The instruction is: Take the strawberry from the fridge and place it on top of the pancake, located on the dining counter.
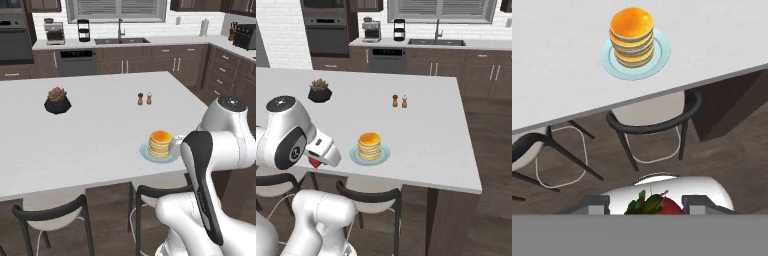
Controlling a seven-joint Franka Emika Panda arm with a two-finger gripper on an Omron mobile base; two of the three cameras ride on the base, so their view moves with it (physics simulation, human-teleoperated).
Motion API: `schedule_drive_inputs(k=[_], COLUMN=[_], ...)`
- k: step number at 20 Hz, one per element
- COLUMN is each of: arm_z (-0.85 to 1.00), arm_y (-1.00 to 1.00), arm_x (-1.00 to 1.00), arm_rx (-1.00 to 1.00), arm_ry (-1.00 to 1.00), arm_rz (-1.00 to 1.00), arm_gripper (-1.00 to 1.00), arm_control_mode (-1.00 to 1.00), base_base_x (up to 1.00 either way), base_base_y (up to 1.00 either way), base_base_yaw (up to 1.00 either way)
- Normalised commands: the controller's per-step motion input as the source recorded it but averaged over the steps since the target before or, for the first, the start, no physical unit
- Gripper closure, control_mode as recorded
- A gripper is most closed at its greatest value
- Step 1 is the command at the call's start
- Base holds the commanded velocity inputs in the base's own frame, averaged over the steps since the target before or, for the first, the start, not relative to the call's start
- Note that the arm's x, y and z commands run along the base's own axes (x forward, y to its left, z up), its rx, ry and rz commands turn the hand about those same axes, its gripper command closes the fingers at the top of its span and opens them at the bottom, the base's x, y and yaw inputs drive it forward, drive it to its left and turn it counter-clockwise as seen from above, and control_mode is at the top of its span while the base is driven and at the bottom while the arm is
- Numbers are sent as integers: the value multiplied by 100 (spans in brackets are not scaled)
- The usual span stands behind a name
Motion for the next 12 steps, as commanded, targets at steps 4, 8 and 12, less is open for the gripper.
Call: schedule_drive_inputs(k=[4,8,12], arm_z=[0,0,0], arm_y=[0,0,0], arm_x=[0,0,0], arm_rx=[0,0,0], arm_ry=[0,0,0], arm_rz=[0,0,0], arm_gripper=[100,100,100], arm_control_mode=[100,100,100], base_base_x=[54,53,49], base_base_y=[0,-3,6], base_base_yaw=[0,0,0])
